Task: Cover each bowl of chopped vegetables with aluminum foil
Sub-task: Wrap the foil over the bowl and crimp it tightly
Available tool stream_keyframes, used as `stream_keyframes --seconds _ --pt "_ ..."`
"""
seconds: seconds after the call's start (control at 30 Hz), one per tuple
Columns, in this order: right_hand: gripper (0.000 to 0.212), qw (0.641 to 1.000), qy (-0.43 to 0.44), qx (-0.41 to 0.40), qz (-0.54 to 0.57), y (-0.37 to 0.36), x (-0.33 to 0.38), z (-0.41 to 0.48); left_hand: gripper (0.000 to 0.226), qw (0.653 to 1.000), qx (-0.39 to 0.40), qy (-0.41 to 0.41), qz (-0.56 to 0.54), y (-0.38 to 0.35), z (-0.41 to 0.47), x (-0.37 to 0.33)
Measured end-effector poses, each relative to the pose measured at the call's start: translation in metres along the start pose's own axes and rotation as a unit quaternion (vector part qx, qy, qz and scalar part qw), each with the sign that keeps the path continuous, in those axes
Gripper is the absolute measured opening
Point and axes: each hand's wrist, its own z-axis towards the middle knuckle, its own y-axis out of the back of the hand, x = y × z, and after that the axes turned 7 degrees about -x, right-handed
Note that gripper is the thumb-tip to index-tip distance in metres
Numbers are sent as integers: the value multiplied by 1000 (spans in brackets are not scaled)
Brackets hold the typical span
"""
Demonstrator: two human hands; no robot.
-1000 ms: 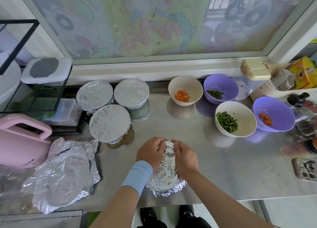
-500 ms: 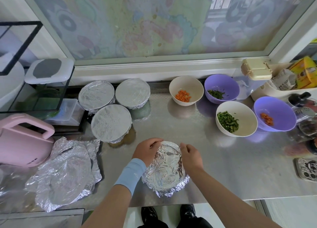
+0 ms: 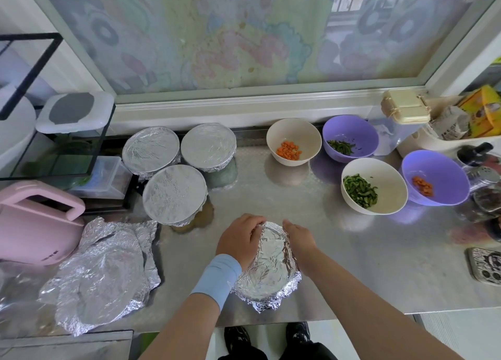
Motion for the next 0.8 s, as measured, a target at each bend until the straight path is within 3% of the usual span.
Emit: stream_keyframes --seconds 0.23,0.3,0.37,0.43,0.57,0.63,0.8 --pt "27 996 10 -28 -79 -5 0 5 28 998 9 40 39 -4 -5 2" --pt "23 979 108 -81 -155 -3 -2 0 27 998 14 55 32 -3 -4 1" --pt "20 926 277 -149 -210 -1 -8 -7 26 997 8 73 20 -2 -5 0" --pt "19 890 378 -126 -221 -2 -16 -14 22 996 -2 87 15 -1 -6 1" --pt "23 924 288 -60 -244 -3 -20 -20 18 995 -1 101 28 -3 -6 -3" --pt "37 939 255 -59 -225 -2 -18 -18 21 993 -9 110 40 -4 -5 -5" --pt "54 941 217 -50 -255 -2 -9 -13 30 987 -6 152 56 -5 -2 -8"
